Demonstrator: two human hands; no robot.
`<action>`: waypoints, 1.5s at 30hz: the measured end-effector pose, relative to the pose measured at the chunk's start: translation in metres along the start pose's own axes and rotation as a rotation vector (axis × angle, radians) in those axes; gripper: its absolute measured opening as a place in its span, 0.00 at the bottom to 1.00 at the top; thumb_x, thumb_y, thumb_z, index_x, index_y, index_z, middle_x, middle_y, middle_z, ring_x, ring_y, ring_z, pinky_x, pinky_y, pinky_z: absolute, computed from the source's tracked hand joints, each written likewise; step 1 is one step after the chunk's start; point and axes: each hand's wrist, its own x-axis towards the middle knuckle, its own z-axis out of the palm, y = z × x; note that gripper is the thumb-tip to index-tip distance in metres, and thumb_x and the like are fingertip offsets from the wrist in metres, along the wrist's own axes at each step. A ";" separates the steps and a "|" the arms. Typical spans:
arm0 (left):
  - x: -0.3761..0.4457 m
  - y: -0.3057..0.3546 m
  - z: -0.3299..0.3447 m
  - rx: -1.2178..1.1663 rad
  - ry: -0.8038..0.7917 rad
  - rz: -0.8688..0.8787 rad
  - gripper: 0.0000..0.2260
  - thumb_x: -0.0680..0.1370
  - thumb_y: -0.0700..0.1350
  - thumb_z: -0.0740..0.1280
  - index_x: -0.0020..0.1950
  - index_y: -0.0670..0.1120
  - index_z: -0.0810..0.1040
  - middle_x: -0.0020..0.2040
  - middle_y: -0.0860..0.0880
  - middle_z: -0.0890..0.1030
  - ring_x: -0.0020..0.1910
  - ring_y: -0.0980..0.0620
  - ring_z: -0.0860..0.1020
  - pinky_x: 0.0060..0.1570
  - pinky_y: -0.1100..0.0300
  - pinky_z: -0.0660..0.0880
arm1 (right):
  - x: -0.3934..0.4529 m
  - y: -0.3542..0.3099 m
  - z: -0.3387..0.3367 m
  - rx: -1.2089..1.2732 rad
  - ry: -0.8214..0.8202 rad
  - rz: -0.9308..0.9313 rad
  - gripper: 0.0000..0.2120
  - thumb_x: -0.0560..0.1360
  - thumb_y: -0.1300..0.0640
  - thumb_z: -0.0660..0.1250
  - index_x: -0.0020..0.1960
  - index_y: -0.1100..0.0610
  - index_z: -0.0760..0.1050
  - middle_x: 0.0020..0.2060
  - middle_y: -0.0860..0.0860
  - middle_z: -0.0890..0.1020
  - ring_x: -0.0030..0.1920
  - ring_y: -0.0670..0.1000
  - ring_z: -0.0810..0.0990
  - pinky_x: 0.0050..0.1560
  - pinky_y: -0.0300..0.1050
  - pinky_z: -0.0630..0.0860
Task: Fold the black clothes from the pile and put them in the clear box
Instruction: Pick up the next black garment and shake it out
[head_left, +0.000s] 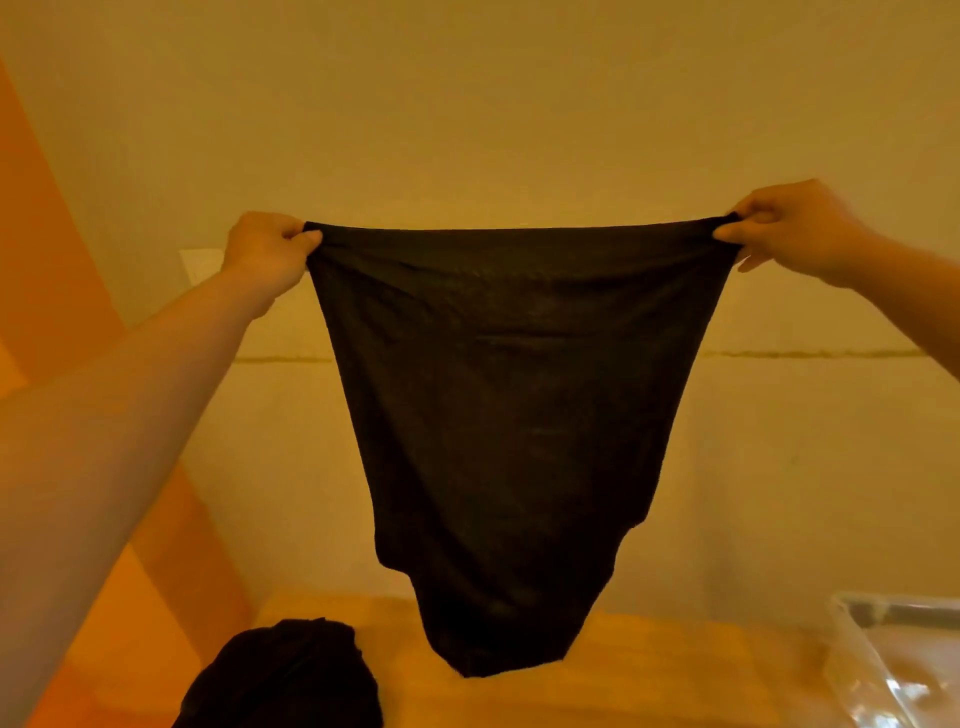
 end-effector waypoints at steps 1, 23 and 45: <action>0.003 0.007 0.003 0.010 -0.014 0.009 0.10 0.81 0.45 0.63 0.39 0.46 0.75 0.44 0.42 0.75 0.41 0.47 0.73 0.40 0.54 0.70 | 0.004 0.002 -0.008 -0.011 0.003 -0.003 0.07 0.77 0.59 0.68 0.53 0.61 0.77 0.38 0.53 0.81 0.29 0.43 0.81 0.42 0.43 0.78; -0.103 -0.071 0.038 -0.403 -0.518 -0.187 0.07 0.73 0.42 0.67 0.48 0.44 0.82 0.52 0.45 0.83 0.50 0.53 0.82 0.61 0.58 0.73 | -0.119 0.131 -0.004 0.544 -0.269 0.237 0.29 0.42 0.38 0.84 0.38 0.52 0.83 0.42 0.53 0.85 0.47 0.51 0.85 0.49 0.38 0.80; -0.474 -0.293 0.020 0.306 -1.213 -0.032 0.05 0.70 0.64 0.66 0.43 0.68 0.75 0.41 0.71 0.75 0.50 0.70 0.74 0.58 0.70 0.70 | -0.528 0.166 0.138 -0.229 -0.725 0.582 0.16 0.67 0.35 0.59 0.48 0.41 0.74 0.43 0.41 0.81 0.49 0.37 0.79 0.56 0.40 0.77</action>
